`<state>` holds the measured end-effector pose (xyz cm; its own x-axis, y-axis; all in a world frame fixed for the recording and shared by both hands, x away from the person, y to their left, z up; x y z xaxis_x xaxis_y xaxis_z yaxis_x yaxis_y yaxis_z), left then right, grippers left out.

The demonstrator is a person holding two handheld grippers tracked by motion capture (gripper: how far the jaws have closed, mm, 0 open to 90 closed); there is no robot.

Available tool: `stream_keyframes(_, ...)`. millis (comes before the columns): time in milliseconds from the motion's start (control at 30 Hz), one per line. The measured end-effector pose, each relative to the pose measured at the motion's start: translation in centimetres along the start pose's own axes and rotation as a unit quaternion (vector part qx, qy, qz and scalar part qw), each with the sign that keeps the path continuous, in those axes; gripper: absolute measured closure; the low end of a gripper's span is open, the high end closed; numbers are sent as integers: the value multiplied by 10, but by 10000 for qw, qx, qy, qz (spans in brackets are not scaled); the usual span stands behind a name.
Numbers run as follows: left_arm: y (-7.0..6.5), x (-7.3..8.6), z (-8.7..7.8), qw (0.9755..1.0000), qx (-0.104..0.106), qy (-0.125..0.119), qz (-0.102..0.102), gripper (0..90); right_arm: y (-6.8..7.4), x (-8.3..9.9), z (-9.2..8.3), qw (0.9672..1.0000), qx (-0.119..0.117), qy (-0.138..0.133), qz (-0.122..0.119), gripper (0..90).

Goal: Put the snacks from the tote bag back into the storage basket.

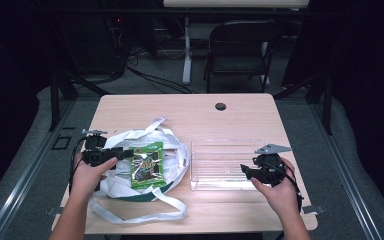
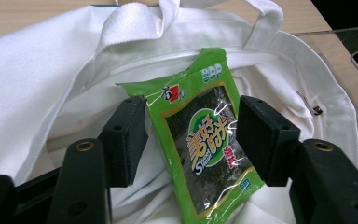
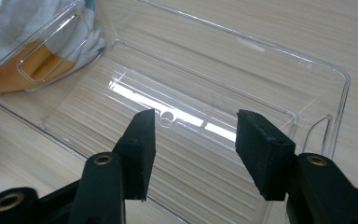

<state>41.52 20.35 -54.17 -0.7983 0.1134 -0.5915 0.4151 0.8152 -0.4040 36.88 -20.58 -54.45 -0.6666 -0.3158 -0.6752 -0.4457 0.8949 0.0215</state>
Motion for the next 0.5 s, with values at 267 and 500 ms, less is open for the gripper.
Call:
stream_keyframes(267, 0, 4, 5, 9997, 85, 177, -167, 411, 0, 0, -2, 10000, 14, -2, -3, 490)
stream_keyframes(500, 3, 8, 15, 9992, -11, 325, -228, 391, 0, 0, -3, 10000, -4, -66, 56, 485)
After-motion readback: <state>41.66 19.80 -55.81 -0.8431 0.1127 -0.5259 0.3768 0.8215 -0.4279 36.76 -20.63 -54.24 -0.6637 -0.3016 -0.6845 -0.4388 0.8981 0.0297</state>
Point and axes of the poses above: each handheld gripper's, and its own axes: z roughly forward along the jaws, x roughly out of its underside, y roughly to its left, the point moved 9 cm from there along z, roughly forward along the jaws, and after that the axes turned 3 degrees about y, right-handed, at the moved point
